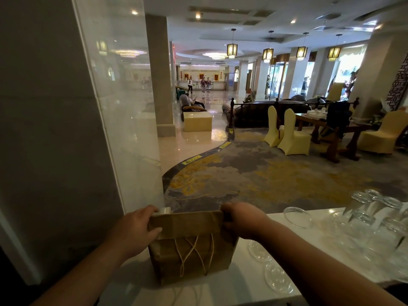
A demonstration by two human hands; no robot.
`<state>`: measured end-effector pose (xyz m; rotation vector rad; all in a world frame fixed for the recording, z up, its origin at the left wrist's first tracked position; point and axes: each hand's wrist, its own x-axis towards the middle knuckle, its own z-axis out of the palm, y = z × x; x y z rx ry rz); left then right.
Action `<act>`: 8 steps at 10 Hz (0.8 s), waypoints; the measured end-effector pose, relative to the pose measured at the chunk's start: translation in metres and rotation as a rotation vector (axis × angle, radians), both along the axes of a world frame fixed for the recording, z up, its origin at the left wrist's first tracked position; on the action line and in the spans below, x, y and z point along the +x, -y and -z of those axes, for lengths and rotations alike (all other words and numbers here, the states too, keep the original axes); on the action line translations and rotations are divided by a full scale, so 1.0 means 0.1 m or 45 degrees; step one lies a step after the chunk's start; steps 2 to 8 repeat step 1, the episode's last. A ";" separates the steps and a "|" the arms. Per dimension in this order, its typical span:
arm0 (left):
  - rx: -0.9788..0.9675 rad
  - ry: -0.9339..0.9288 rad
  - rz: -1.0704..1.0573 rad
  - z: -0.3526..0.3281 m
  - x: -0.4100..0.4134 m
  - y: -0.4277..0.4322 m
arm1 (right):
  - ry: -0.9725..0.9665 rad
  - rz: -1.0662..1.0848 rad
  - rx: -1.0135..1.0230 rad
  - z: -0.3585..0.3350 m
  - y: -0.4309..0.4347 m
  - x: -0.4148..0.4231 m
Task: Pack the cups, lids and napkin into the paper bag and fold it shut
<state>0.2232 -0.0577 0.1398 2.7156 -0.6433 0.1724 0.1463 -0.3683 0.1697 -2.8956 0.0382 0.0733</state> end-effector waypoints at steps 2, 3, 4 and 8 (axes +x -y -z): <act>0.007 -0.004 0.007 -0.06 -0.02 0.05 | 0.087 0.003 -0.015 -0.02 0.00 -0.01; 0.007 -0.004 0.007 -0.06 -0.02 0.05 | 0.087 0.003 -0.015 -0.02 0.00 -0.01; 0.007 -0.004 0.007 -0.06 -0.02 0.05 | 0.087 0.003 -0.015 -0.02 0.00 -0.01; 0.007 -0.004 0.007 -0.06 -0.02 0.05 | 0.087 0.003 -0.015 -0.02 0.00 -0.01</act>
